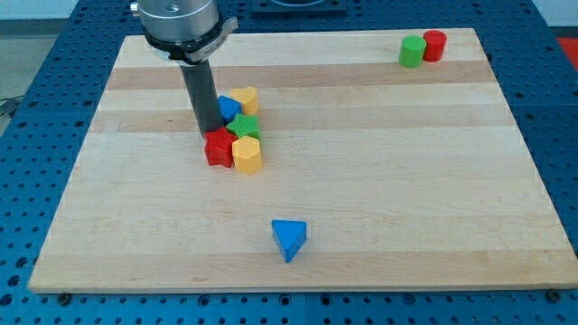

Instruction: Push the red star into the green star yellow hexagon

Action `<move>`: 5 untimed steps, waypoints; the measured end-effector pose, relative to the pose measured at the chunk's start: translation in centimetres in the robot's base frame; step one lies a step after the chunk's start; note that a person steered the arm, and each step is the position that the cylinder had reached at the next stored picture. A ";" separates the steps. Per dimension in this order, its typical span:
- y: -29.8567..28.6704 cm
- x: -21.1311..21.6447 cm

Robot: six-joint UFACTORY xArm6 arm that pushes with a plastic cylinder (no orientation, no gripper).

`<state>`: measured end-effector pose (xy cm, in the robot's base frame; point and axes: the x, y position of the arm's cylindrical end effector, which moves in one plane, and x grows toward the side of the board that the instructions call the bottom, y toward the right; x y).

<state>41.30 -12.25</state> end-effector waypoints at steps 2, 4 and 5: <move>-5.6 4.3; 2.3 1.5; 1.9 1.5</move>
